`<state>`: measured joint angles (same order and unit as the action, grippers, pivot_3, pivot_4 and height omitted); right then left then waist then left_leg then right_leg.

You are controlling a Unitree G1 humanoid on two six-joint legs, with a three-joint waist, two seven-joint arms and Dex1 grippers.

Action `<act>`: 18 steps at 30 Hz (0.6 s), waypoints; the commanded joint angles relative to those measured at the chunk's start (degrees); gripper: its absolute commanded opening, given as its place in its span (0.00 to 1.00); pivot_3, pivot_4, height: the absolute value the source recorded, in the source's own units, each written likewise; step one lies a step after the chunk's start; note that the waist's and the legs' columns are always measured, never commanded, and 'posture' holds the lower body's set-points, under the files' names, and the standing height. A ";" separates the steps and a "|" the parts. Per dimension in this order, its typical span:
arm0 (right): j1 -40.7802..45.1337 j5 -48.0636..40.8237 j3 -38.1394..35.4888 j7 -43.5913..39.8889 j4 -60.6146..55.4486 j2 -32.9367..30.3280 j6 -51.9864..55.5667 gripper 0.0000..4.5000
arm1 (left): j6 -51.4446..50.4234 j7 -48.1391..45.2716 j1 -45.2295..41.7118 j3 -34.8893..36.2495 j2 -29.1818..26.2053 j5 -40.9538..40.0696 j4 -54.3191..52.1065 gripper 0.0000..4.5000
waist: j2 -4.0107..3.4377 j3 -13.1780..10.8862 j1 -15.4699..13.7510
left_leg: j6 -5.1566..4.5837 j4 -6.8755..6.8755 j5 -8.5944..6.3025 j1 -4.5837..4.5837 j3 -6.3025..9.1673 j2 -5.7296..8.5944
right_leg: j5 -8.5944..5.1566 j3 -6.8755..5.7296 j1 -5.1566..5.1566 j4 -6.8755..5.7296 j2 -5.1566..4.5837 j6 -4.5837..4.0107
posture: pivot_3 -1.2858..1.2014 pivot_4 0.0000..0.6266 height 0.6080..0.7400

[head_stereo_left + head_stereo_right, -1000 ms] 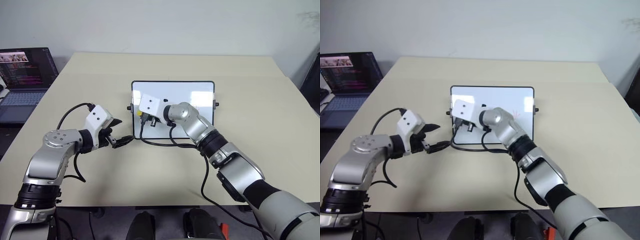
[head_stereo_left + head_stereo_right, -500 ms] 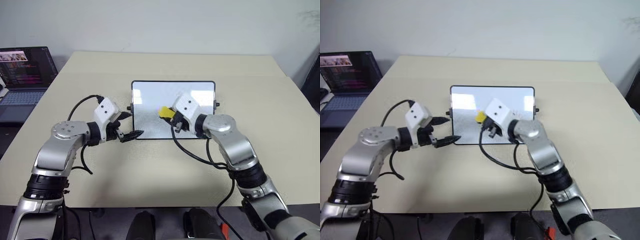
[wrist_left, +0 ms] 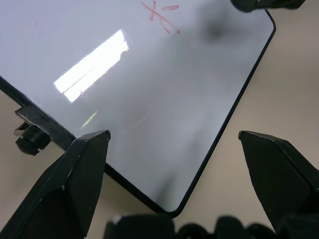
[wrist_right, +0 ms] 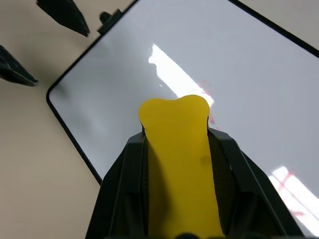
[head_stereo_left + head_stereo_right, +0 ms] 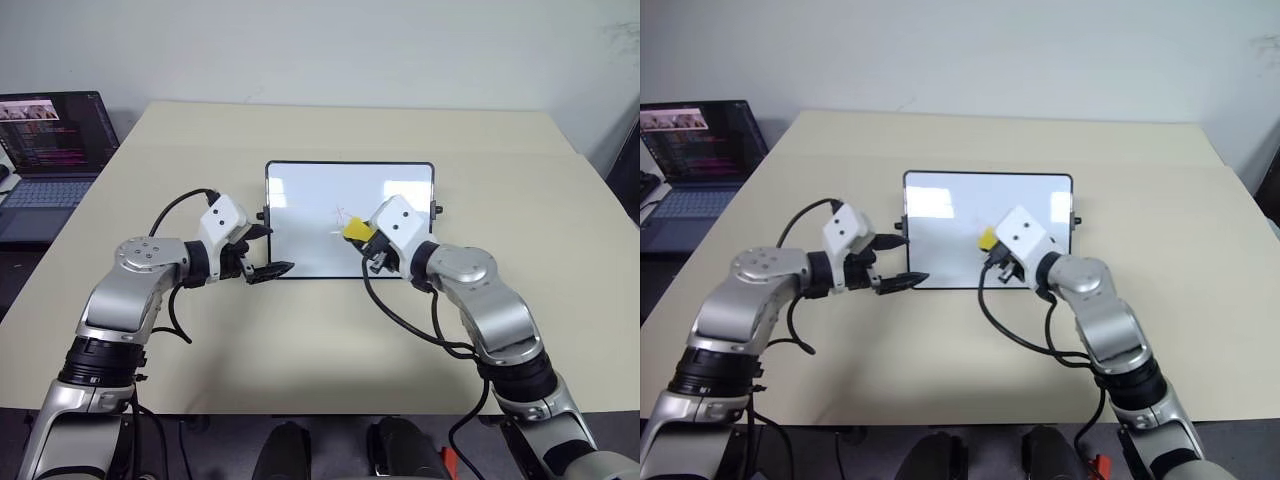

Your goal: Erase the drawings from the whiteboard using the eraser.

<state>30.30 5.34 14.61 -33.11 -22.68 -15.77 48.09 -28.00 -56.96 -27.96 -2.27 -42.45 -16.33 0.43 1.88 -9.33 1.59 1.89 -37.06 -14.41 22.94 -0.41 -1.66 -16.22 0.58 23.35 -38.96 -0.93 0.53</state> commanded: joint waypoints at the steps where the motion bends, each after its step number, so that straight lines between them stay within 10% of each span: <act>1: -0.05 -1.10 -0.57 1.86 -3.38 0.52 0.39 0.28 | 1.08 0.07 -0.25 0.43 0.34 -0.08 -1.23 1.00 | 0.00 0.00 0.05 | 0.00 0.00 0.00 -0.01 0.01 -0.01 | 0.00 -0.01 0.00 -0.02 0.01 0.00 | 0.52 0.24 1.00; 18: -5.62 -2.79 0.78 6.45 -3.26 1.76 -1.54 0.28 | 1.73 0.33 -1.05 0.31 1.07 0.06 -0.06 1.00 | 0.00 0.00 0.22 | 0.00 0.01 0.00 -0.06 0.00 -0.06 | 0.00 0.04 0.00 -0.05 0.14 0.00 | 0.52 0.24 1.00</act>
<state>23.81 3.21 15.49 -27.34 -24.07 -14.37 47.92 -27.08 -56.86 -28.15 -3.03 -41.19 -16.28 0.94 1.88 -9.33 1.81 1.89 -37.05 -14.41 22.89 -0.39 -1.73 -16.22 0.61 23.35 -39.01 -0.78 0.53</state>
